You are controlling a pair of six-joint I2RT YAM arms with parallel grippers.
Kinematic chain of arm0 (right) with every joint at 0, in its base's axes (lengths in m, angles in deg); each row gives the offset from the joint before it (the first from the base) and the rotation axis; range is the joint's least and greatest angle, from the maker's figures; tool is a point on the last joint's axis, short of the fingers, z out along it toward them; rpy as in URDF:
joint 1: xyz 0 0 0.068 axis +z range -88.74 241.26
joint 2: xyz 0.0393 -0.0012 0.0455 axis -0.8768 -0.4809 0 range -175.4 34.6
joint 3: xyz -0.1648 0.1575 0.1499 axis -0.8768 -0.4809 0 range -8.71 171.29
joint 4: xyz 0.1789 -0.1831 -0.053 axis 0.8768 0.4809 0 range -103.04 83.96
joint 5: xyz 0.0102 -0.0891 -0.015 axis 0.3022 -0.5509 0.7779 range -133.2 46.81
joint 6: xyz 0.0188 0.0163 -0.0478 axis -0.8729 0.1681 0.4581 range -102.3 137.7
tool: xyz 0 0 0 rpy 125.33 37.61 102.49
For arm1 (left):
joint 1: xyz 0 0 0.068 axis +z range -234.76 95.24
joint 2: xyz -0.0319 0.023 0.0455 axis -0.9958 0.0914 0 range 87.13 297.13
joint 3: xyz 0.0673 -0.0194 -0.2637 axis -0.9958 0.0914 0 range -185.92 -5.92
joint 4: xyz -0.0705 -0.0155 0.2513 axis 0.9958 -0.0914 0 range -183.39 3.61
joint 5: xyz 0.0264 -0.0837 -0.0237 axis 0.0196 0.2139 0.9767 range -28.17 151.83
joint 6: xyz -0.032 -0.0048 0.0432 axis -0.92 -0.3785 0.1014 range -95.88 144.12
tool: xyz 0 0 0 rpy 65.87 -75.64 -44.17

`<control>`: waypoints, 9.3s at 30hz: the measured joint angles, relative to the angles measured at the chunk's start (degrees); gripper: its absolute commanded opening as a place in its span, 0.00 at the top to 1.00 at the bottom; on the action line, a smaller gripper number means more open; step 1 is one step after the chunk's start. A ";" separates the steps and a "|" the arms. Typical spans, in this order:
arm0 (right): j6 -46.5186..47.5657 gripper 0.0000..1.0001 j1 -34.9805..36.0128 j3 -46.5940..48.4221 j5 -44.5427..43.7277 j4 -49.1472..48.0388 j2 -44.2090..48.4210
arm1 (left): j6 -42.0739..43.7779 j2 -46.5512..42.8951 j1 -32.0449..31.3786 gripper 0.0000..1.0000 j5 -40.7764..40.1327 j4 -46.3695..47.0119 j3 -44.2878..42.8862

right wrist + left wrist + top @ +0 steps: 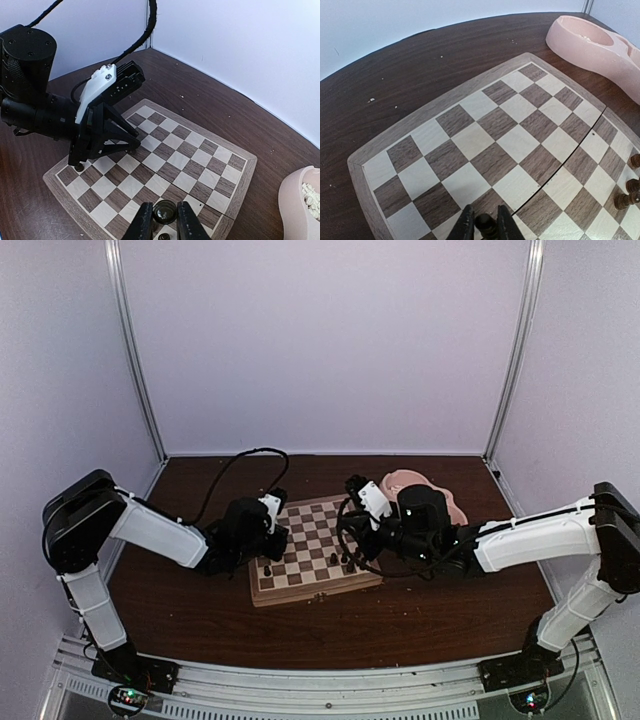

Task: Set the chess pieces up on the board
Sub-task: Place the pawn on the chessboard, then move the chess pile on the chessboard, then pick up the queen from the chessboard.

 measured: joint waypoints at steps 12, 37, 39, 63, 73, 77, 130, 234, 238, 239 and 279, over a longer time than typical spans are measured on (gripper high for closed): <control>0.02 0.81 0.00 0.00 -0.02 0.00 0.00 | -0.90 -0.24 0.00 0.56 0.24 -10.73 -5.05; 0.00 0.79 -2.23 1.22 3.50 5.03 0.02 | -4.94 -1.27 0.57 0.56 6.19 -56.52 -31.19; -0.02 0.79 -2.23 1.22 3.74 5.11 0.02 | -4.46 0.04 0.68 0.58 7.06 -57.51 -31.78; -1.36 0.78 -3.61 2.10 5.92 6.19 -1.40 | -3.41 11.19 5.05 0.62 13.77 -62.66 -38.27; -1.49 0.78 -4.72 3.39 8.72 8.41 -1.55 | -1.42 8.87 5.05 0.56 14.47 -63.89 -38.03; -1.49 0.77 -5.46 4.26 10.36 9.03 -1.62 | 0.20 3.28 4.83 0.60 14.58 -64.11 -36.28; -8.61 0.75 -11.65 -7.37 -0.20 -2.95 5.70 | 14.45 16.61 -6.16 0.88 27.26 -60.08 -44.72; 6.71 0.19 6.21 6.16 15.37 -0.66 -21.99 | 10.82 -9.38 -5.53 0.97 26.21 -53.72 -14.75; 8.00 0.19 6.21 6.84 14.43 -0.57 -22.08 | 11.13 -9.73 -5.57 0.97 27.39 -54.29 -15.65; 8.31 0.19 6.21 7.10 14.34 -0.57 -22.16 | 11.13 -9.75 -5.57 0.97 27.45 -54.53 -15.91; 5.49 0.65 7.06 12.92 16.74 -0.31 -27.78 | 4.31 -23.82 0.20 0.93 16.96 -57.07 -16.41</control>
